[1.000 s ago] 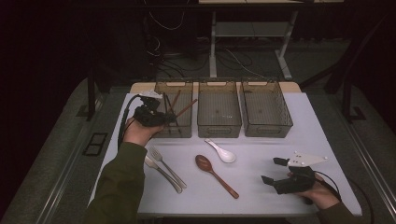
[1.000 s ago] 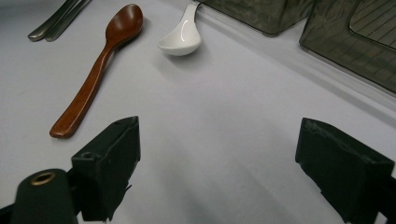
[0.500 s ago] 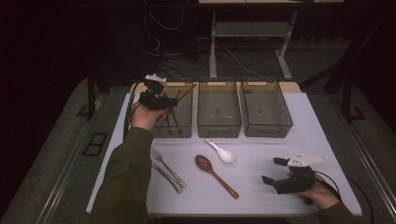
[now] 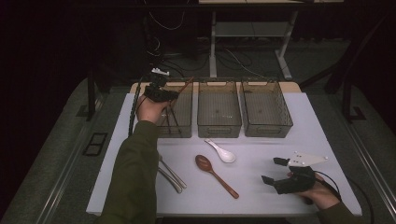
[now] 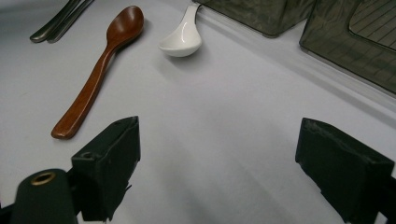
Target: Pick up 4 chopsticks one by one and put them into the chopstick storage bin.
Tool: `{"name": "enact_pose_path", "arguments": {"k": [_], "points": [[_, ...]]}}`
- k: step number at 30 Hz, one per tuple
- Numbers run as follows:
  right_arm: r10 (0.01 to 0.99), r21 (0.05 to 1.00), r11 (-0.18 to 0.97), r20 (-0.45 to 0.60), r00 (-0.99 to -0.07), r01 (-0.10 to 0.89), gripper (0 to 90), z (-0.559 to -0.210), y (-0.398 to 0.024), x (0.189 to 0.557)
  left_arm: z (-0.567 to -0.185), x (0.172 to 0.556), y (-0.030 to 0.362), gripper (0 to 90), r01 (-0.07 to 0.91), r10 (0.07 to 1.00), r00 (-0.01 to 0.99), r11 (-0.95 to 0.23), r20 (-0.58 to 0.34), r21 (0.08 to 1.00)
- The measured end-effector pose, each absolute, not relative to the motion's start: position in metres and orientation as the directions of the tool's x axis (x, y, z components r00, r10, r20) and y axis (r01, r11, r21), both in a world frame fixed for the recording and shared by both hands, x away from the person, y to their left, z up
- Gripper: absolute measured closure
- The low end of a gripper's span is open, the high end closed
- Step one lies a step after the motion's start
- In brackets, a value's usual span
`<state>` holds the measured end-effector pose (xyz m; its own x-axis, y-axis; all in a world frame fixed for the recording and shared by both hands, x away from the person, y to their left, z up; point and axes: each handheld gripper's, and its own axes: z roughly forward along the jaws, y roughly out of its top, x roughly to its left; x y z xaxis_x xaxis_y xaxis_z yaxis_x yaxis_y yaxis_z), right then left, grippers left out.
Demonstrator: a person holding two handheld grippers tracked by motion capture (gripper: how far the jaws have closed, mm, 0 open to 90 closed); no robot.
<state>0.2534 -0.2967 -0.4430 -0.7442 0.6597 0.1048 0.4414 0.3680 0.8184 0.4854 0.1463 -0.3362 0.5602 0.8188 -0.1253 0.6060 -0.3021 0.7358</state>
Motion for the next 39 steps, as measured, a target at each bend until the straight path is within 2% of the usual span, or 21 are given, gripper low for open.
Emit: {"name": "enact_pose_path", "arguments": {"k": [7, 19, 35, 36, 37, 39], "points": [[0.658, 0.819, 0.367, 0.107, -0.745, 0.442, 13.9, -0.443, -0.296, 0.253, -0.349, 0.501, 0.148, 83.3, 0.631, 0.849, 0.509, -0.255, -0.143, 0.733], [0.651, 0.819, 0.374, 0.103, -0.752, 0.436, 13.9, -0.443, -0.294, 0.253, -0.365, 0.52, 0.145, 83.2, 0.657, 0.876, 0.47, -0.27, -0.103, 0.704], [0.65, 0.82, 0.37, 0.107, -0.753, 0.436, 13.9, -0.443, -0.295, 0.253, -0.38, 0.53, 0.141, 82.7, 0.692, 0.899, 0.426, -0.254, -0.099, 0.675], [0.65, 0.82, 0.371, 0.106, -0.753, 0.436, 13.9, -0.443, -0.295, 0.253, -0.38, 0.53, 0.141, 81.5, 0.69, 0.903, 0.417, -0.244, -0.099, 0.681], [0.65, 0.82, 0.371, 0.106, -0.753, 0.436, 13.9, -0.443, -0.295, 0.253, -0.38, 0.53, 0.142, 74.5, 0.689, 0.907, 0.41, -0.236, -0.1, 0.685], [0.649, 0.82, 0.371, 0.106, -0.753, 0.435, 13.9, -0.443, -0.295, 0.253, -0.379, 0.529, 0.142, 69.1, 0.683, 0.908, 0.409, -0.236, -0.095, 0.691]]}}
